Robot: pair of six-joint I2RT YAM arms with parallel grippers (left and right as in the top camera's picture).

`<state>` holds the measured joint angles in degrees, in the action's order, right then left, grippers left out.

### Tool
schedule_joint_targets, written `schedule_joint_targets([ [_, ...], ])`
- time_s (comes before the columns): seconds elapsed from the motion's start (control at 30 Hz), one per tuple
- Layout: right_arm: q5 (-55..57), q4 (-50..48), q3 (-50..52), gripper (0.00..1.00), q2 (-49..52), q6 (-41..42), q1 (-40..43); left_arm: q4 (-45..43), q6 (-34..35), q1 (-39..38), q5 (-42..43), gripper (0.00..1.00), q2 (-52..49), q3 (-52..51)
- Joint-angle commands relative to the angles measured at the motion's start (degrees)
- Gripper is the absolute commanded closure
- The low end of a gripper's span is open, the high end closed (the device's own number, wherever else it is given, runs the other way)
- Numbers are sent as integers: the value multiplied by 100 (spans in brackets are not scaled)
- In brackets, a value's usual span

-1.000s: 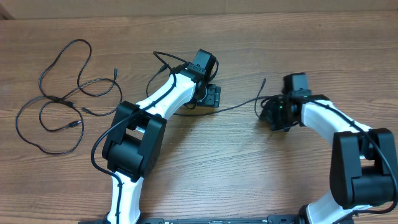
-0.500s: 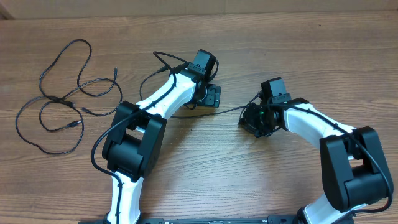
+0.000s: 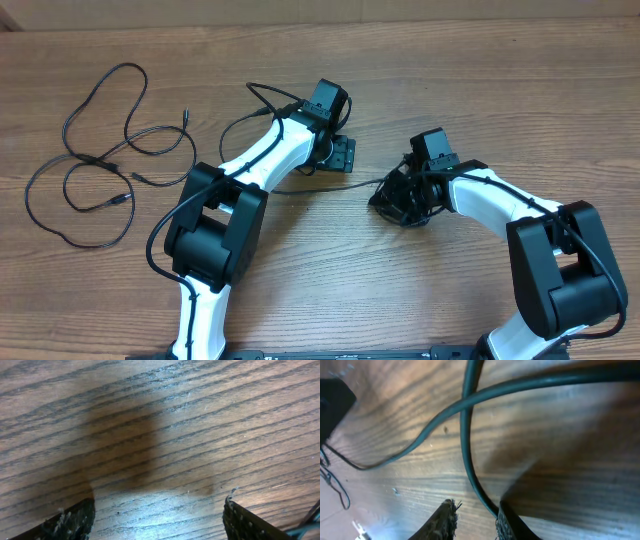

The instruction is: Untangle cables

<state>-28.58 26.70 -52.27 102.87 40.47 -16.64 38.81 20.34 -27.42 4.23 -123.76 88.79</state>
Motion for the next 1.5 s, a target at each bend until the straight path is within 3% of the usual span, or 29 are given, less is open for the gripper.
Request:
schedule_joint_targets([
  [0.0, -437, -2, 46, 79, 46, -70, -33, -7, -122, 2, -17, 17, -538, -256],
  [0.07, -824, 9, -22, 85, 28, -415, 20, -7, -122, 2, -20, 17, -538, -256],
  [0.33, -1049, 704, -446, 80, -227, -1233, 662, 11, -131, 2, -22, 14, -538, -256],
  [0.63, 118, 706, -444, 73, -225, -1244, 1965, -31, -129, 0, -22, 23, -538, -256],
  [0.7, 385, 706, -437, 62, -225, -1244, 2188, -31, -127, 2, -22, 23, -538, -256],
  [0.73, 463, 708, -433, 50, -225, -1244, 2243, -31, -127, 2, -22, 23, -538, -256],
  [0.8, 634, 715, -433, 0, -225, -1246, 2321, -31, -127, 2, -22, 23, -538, -256],
  [1.17, 800, 660, -433, 0, -225, -1246, 2332, 452, -107, 140, -63, 21, -254, 337],
  [1.47, 800, 660, -433, 0, -225, -1246, 2332, 1180, 258, 730, -1217, 20, -138, 1060],
])
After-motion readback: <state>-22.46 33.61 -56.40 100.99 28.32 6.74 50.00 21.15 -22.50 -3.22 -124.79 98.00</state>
